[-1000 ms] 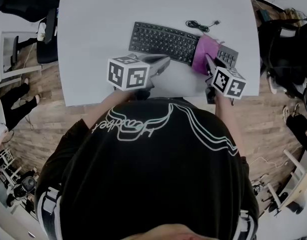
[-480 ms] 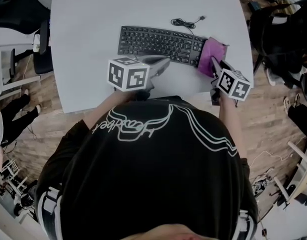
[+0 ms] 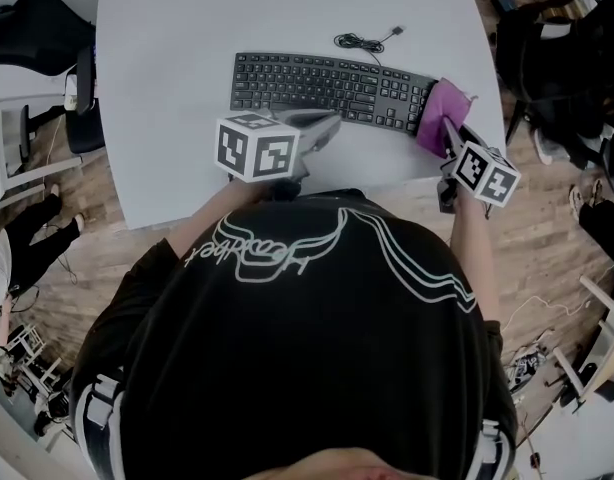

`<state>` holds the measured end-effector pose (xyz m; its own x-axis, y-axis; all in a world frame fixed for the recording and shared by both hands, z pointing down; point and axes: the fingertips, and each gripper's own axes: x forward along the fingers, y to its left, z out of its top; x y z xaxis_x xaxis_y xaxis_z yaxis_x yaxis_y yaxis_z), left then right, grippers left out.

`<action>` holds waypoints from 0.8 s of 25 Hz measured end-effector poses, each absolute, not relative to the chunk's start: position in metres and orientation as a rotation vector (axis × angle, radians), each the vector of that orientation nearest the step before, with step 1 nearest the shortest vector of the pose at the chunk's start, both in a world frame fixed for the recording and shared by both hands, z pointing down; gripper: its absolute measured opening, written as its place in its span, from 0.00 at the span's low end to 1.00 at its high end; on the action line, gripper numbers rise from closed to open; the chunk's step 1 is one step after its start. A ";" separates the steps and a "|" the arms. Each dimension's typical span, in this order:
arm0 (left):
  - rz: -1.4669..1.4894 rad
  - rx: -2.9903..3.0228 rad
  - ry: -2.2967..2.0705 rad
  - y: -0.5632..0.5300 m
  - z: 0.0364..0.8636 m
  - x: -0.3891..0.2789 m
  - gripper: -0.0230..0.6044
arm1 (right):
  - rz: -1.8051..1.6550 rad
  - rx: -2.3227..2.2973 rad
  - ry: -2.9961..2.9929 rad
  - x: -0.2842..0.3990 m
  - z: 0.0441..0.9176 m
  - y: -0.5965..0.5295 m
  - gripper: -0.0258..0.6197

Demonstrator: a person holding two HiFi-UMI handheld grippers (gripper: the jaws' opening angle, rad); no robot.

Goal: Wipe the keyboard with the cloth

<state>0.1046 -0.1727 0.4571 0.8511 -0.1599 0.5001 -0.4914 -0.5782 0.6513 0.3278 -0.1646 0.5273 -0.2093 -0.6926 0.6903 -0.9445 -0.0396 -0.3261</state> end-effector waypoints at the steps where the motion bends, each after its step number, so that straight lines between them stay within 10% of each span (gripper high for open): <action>1: 0.495 2.171 -0.472 -0.173 0.457 0.104 0.04 | 1.107 1.738 -1.918 0.330 0.528 -0.164 0.12; 20: 0.437 2.139 -0.544 -0.190 0.462 0.054 0.04 | 1.059 1.609 -2.176 0.231 0.467 -0.205 0.12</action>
